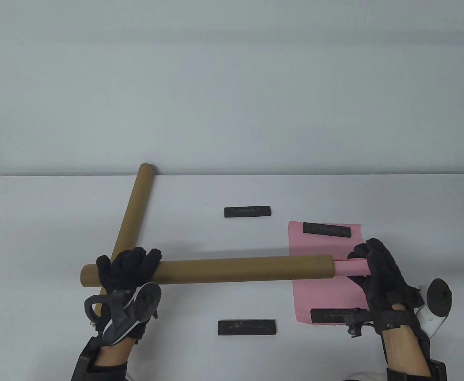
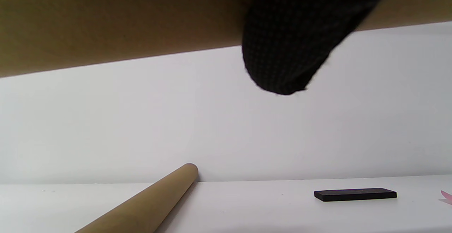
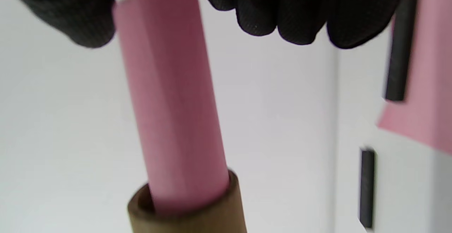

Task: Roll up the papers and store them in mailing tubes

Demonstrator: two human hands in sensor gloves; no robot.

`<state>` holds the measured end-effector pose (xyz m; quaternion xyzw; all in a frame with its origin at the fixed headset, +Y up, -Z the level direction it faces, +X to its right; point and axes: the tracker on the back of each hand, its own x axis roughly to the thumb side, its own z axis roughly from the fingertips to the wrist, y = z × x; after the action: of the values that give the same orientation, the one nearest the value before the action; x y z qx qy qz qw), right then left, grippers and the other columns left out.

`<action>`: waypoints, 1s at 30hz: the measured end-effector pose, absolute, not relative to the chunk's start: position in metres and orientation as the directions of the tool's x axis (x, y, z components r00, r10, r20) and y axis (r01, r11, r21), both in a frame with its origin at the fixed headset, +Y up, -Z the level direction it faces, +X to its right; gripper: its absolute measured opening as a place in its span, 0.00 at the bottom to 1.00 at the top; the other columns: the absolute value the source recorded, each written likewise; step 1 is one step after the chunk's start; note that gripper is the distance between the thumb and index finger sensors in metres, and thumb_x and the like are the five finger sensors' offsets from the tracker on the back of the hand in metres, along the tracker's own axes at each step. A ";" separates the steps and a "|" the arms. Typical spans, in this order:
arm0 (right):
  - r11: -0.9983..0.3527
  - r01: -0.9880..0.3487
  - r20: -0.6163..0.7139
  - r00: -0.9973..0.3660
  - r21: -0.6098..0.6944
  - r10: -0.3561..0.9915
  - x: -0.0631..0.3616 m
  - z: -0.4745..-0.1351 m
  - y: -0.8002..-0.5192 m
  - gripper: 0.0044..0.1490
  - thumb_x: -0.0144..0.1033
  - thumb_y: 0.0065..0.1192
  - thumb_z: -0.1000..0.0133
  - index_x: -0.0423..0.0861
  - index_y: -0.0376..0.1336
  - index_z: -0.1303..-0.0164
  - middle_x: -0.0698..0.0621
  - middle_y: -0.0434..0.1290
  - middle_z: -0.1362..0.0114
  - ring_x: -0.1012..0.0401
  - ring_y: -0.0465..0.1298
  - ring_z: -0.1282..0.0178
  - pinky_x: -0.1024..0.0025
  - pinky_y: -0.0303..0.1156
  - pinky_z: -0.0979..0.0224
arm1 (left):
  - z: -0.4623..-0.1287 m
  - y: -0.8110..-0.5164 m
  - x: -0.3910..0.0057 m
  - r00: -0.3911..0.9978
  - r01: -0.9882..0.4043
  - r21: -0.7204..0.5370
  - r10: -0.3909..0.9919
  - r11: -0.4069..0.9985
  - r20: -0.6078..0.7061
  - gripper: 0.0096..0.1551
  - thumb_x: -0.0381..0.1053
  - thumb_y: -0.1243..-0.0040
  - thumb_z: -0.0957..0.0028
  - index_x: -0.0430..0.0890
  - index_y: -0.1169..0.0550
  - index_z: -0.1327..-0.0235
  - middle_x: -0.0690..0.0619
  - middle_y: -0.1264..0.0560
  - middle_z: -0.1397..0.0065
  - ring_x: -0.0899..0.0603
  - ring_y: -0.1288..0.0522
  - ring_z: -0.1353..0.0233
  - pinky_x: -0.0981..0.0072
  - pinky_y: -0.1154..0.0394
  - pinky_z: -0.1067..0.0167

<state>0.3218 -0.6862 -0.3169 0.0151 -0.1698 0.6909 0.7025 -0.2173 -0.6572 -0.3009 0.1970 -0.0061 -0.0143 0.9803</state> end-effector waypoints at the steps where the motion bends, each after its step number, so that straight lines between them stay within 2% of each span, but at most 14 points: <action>1: -0.017 -0.978 0.280 -0.077 -0.210 0.957 0.320 -0.316 -0.682 0.60 0.64 0.59 0.40 0.30 0.47 0.16 0.30 0.58 0.19 0.28 0.65 0.24 0.29 0.69 0.34 | -0.301 -0.657 -0.216 0.999 0.026 0.387 -0.031 0.922 0.008 0.45 0.54 0.22 0.63 0.71 0.36 0.35 0.57 0.34 0.25 0.45 0.29 0.24 0.28 0.41 0.27; 3: -0.151 -0.978 0.341 -0.193 -0.146 0.920 0.308 -0.317 -0.676 0.58 0.65 0.55 0.39 0.33 0.48 0.15 0.31 0.57 0.18 0.29 0.65 0.23 0.31 0.69 0.32 | -0.301 -0.658 -0.214 0.999 0.029 0.386 -0.037 0.922 0.014 0.45 0.54 0.22 0.63 0.70 0.36 0.35 0.57 0.34 0.25 0.45 0.29 0.24 0.28 0.41 0.27; 4: -0.179 -0.977 0.354 -0.207 -0.112 0.912 0.302 -0.317 -0.675 0.58 0.66 0.55 0.39 0.33 0.47 0.14 0.31 0.56 0.17 0.29 0.64 0.22 0.31 0.68 0.31 | -0.301 -0.658 -0.213 0.999 0.030 0.384 -0.040 0.923 0.016 0.45 0.54 0.22 0.63 0.70 0.36 0.35 0.57 0.34 0.25 0.45 0.29 0.24 0.28 0.41 0.27; 8: -0.231 -0.971 0.399 -0.190 0.058 0.897 0.265 -0.316 -0.679 0.58 0.66 0.53 0.39 0.38 0.44 0.11 0.32 0.53 0.15 0.29 0.60 0.19 0.30 0.64 0.28 | -0.300 -0.659 -0.209 0.998 0.043 0.384 -0.058 0.922 0.028 0.45 0.54 0.22 0.63 0.70 0.36 0.35 0.57 0.34 0.26 0.45 0.29 0.24 0.28 0.41 0.27; 11: -0.255 -0.962 0.378 -0.200 0.100 0.904 0.247 -0.314 -0.684 0.58 0.65 0.53 0.38 0.40 0.42 0.11 0.33 0.51 0.15 0.29 0.60 0.19 0.31 0.65 0.28 | -0.299 -0.660 -0.208 0.997 0.051 0.379 -0.069 0.924 0.033 0.45 0.54 0.22 0.63 0.70 0.36 0.35 0.57 0.34 0.26 0.45 0.29 0.24 0.28 0.41 0.27; 13: -0.289 -0.957 0.337 -0.269 0.010 0.902 0.250 -0.313 -0.683 0.56 0.62 0.58 0.40 0.39 0.47 0.12 0.32 0.57 0.17 0.29 0.65 0.23 0.29 0.67 0.31 | -0.300 -0.661 -0.212 0.997 0.055 0.362 -0.070 0.930 0.028 0.45 0.54 0.22 0.64 0.71 0.36 0.35 0.57 0.34 0.25 0.45 0.29 0.24 0.29 0.41 0.26; 15: -0.372 -0.927 0.364 -0.365 -0.056 0.857 0.259 -0.314 -0.678 0.56 0.63 0.58 0.40 0.38 0.48 0.13 0.32 0.59 0.18 0.30 0.67 0.25 0.30 0.69 0.33 | -0.301 -0.661 -0.215 0.997 0.072 0.362 -0.081 0.929 0.009 0.45 0.54 0.21 0.64 0.71 0.35 0.35 0.57 0.34 0.25 0.45 0.29 0.24 0.29 0.41 0.26; 20: -0.474 -0.840 0.348 -0.541 -0.264 0.765 0.291 -0.312 -0.659 0.55 0.60 0.63 0.41 0.34 0.53 0.15 0.30 0.62 0.20 0.28 0.69 0.27 0.28 0.69 0.36 | -0.305 -0.662 -0.218 0.996 0.083 0.352 -0.085 0.932 -0.010 0.45 0.53 0.21 0.64 0.70 0.35 0.35 0.57 0.34 0.26 0.45 0.29 0.24 0.29 0.42 0.26; 22: -0.538 -0.770 0.304 -0.633 -0.343 0.712 0.306 -0.309 -0.648 0.54 0.58 0.65 0.42 0.34 0.54 0.16 0.30 0.63 0.21 0.28 0.69 0.28 0.28 0.70 0.36 | -0.305 -0.661 -0.219 0.996 0.087 0.352 -0.089 0.932 -0.012 0.45 0.53 0.21 0.64 0.70 0.35 0.35 0.57 0.34 0.26 0.45 0.29 0.24 0.29 0.42 0.26; 25: -0.648 -0.662 0.188 -0.740 -0.377 0.646 0.322 -0.310 -0.641 0.53 0.56 0.68 0.42 0.33 0.57 0.18 0.30 0.65 0.22 0.28 0.70 0.29 0.28 0.70 0.36 | -0.304 -0.660 -0.221 0.995 0.094 0.356 -0.093 0.930 -0.020 0.45 0.53 0.21 0.64 0.70 0.35 0.35 0.57 0.34 0.25 0.45 0.29 0.24 0.29 0.42 0.26; 27: -0.772 -0.551 0.051 -0.823 -0.318 0.566 0.334 -0.317 -0.642 0.52 0.55 0.69 0.43 0.34 0.57 0.17 0.30 0.65 0.21 0.27 0.69 0.28 0.28 0.69 0.36 | -0.304 -0.659 -0.223 0.996 0.092 0.355 -0.088 0.930 -0.027 0.45 0.53 0.21 0.64 0.70 0.35 0.35 0.57 0.34 0.25 0.45 0.29 0.24 0.29 0.42 0.26; 29: -0.878 -0.444 -0.086 -0.882 -0.178 0.463 0.347 -0.327 -0.649 0.52 0.55 0.69 0.42 0.37 0.55 0.16 0.32 0.63 0.19 0.29 0.67 0.25 0.29 0.68 0.32 | -0.304 -0.660 -0.226 0.996 0.085 0.349 -0.081 0.933 -0.027 0.45 0.53 0.21 0.64 0.70 0.35 0.35 0.57 0.34 0.25 0.45 0.29 0.24 0.29 0.42 0.26; 30: -0.903 -0.406 -0.110 -0.900 -0.141 0.421 0.352 -0.331 -0.652 0.52 0.54 0.69 0.42 0.37 0.55 0.16 0.32 0.63 0.19 0.29 0.67 0.24 0.29 0.68 0.32 | -0.304 -0.660 -0.227 0.997 0.083 0.346 -0.079 0.935 -0.026 0.45 0.53 0.21 0.64 0.70 0.35 0.35 0.57 0.34 0.25 0.45 0.29 0.24 0.29 0.42 0.26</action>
<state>0.3520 -0.6522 -0.3308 -0.0690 -0.0572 0.9730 0.2125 -0.2270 -0.6603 -0.3043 0.1760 0.0061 -0.0411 0.9835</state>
